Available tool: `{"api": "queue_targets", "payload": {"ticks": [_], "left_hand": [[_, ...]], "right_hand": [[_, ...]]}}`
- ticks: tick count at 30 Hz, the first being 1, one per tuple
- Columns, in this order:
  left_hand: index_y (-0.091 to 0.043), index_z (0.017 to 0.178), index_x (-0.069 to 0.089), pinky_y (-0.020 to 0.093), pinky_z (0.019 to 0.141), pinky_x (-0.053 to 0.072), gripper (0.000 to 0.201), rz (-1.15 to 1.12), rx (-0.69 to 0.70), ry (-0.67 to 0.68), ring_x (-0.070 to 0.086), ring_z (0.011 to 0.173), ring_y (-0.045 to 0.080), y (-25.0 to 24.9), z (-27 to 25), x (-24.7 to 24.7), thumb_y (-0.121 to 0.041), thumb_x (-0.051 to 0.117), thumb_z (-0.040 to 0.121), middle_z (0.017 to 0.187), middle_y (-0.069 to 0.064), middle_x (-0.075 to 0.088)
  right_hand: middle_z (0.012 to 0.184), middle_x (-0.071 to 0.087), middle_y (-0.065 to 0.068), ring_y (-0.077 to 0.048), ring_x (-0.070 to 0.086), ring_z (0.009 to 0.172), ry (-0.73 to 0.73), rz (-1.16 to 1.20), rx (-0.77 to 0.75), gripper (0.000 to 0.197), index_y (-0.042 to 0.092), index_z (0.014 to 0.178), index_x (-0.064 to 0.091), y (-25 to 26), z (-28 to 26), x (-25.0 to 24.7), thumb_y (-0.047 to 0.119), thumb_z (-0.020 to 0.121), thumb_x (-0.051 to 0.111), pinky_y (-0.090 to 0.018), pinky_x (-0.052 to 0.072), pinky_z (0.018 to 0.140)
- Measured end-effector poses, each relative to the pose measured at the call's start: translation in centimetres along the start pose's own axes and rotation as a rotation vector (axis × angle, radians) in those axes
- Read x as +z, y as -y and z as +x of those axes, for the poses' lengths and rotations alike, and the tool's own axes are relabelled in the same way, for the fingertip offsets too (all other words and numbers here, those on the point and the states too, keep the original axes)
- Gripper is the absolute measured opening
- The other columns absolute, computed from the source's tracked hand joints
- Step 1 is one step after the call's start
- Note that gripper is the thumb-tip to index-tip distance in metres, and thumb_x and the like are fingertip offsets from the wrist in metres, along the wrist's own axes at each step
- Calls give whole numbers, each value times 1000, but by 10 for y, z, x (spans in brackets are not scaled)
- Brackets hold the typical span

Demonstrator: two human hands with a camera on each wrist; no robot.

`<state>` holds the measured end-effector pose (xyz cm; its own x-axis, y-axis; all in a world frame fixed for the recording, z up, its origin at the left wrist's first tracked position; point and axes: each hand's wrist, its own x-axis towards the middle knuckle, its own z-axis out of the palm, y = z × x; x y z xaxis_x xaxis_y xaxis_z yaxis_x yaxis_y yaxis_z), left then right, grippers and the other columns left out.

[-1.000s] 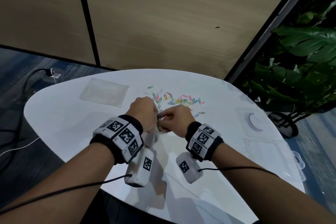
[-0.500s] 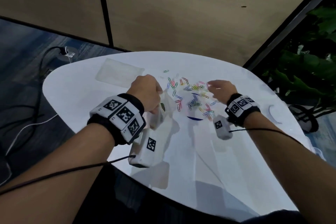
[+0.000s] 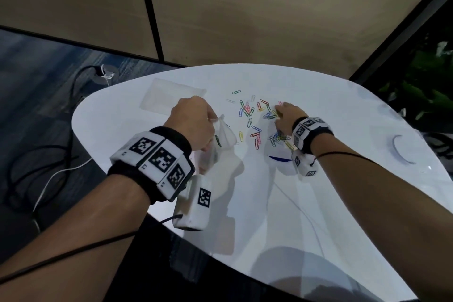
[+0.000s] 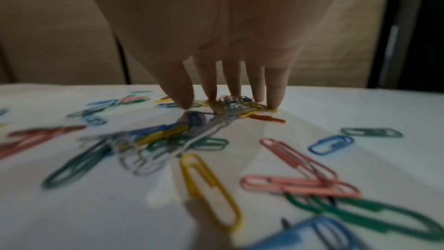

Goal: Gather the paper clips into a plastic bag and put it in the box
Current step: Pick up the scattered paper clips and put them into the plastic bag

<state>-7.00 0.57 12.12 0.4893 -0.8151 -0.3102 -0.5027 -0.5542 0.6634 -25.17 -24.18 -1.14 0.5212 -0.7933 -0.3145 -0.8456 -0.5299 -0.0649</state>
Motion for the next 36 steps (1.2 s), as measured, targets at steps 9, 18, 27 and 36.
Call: {"api": "queue_targets", "payload": {"ticks": [9, 18, 27, 36], "left_hand": [[-6, 103, 75, 45, 83, 64, 26, 5, 33, 14, 75, 85, 39, -2, 1, 11, 4, 53, 93, 80, 20, 76], [-1, 106, 76, 45, 80, 65, 25, 42, 43, 38, 75, 88, 41, -7, 2, 11, 6, 58, 90, 90, 24, 76], [-2, 101, 78, 44, 79, 65, 21, 3, 74, 64, 76, 85, 38, -13, -10, 19, 2, 61, 90, 87, 20, 78], [0, 97, 76, 44, 74, 66, 19, -25, 77, 107, 78, 73, 33, -20, -16, 24, 3, 57, 93, 77, 20, 78]], "right_hand": [[92, 74, -10, -27, 68, 88, -199, 191, 179, 16, 11, 89, 79, -10, -24, -2, 13, 85, 64, -31, 57, 84], [111, 70, -21, -23, 71, 96, 103, 1665, 292, 26, -9, 110, 65, -4, -82, -53, 2, 87, 67, -24, 59, 82], [99, 70, -20, -22, 70, 87, 368, 1567, 46, 23, -16, 108, 63, 104, -158, -68, -4, 90, 60, -20, 58, 76], [76, 71, -2, -9, 59, 63, -112, 606, -154, 21, 14, 100, 77, 122, -166, -51, 11, 86, 63, -15, 46, 60]]}}
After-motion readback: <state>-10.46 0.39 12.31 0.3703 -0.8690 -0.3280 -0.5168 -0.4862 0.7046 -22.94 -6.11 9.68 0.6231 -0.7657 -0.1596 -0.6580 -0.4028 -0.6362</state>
